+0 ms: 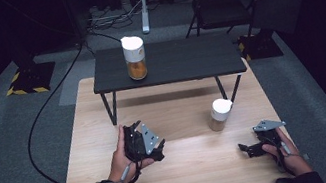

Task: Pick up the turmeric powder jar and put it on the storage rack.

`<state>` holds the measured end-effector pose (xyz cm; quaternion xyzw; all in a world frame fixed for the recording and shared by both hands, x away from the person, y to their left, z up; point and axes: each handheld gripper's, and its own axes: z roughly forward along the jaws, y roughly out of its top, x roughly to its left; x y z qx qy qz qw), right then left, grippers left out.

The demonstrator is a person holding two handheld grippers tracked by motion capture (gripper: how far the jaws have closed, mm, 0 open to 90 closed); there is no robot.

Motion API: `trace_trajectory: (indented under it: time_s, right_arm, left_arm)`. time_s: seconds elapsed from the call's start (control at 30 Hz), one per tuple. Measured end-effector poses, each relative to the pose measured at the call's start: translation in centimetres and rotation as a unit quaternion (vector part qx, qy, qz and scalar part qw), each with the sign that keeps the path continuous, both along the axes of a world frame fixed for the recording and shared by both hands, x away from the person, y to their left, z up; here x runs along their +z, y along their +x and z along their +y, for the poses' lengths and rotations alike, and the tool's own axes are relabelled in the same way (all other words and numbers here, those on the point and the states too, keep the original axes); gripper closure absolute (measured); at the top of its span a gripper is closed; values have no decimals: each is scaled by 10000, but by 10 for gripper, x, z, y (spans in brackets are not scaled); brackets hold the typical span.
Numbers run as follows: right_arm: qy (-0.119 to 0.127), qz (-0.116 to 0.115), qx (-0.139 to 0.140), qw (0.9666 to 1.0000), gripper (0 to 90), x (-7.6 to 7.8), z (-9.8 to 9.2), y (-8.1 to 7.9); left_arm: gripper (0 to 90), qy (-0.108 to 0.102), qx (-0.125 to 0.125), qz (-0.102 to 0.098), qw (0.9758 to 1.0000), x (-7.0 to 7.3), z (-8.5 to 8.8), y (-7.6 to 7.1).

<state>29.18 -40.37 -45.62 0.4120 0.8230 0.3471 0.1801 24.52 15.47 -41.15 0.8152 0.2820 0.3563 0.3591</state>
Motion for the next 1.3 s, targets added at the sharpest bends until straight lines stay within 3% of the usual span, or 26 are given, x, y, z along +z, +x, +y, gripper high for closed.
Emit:
trace_trajectory:
  time_s: [0.33,0.5,0.8,0.97,1.1,1.3]
  right_arm:
    - [0,1,0,10000,0,0,0,0]
    - [1,0,0,10000,0,0,0,0]
    - [0,0,2,10000,0,0,0,0]
    - [0,-1,1,10000,0,0,0,0]
    - [0,-1,1,10000,0,0,0,0]
    - [1,0,0,10000,0,0,0,0]
  left_arm:
    - [12,1,195,276,9994,-16,10,-3]
    - [12,112,328,495,9982,-24,15,-4]
    - [14,-29,609,1034,9928,-35,29,-2]
    - [15,-60,691,1161,9908,-37,37,-3]
    - [15,-238,825,1384,9866,-37,49,-2]
    - [15,-343,944,1643,9813,-40,62,1]
